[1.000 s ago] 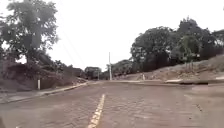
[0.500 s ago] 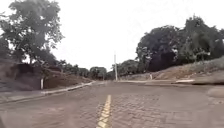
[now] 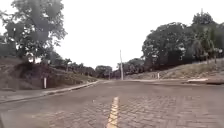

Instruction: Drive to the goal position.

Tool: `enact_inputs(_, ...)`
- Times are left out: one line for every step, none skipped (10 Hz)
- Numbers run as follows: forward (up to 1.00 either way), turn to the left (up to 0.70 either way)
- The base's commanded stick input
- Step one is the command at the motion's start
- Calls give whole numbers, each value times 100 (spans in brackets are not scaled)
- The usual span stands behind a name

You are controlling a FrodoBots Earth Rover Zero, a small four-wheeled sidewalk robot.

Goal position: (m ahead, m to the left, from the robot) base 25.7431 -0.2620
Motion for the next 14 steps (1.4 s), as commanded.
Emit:
enact_inputs(85, 0)
enact_inputs(85, 0)
enact_inputs(85, 0)
enact_inputs(85, 0)
enact_inputs(85, -11)
enact_inputs(85, -27)
enact_inputs(85, -10)
enact_inputs(85, 0)
enact_inputs(85, 0)
enact_inputs(85, 0)
enact_inputs(85, 0)
enact_inputs(85, 0)
enact_inputs(85, 0)
enact_inputs(85, -12)
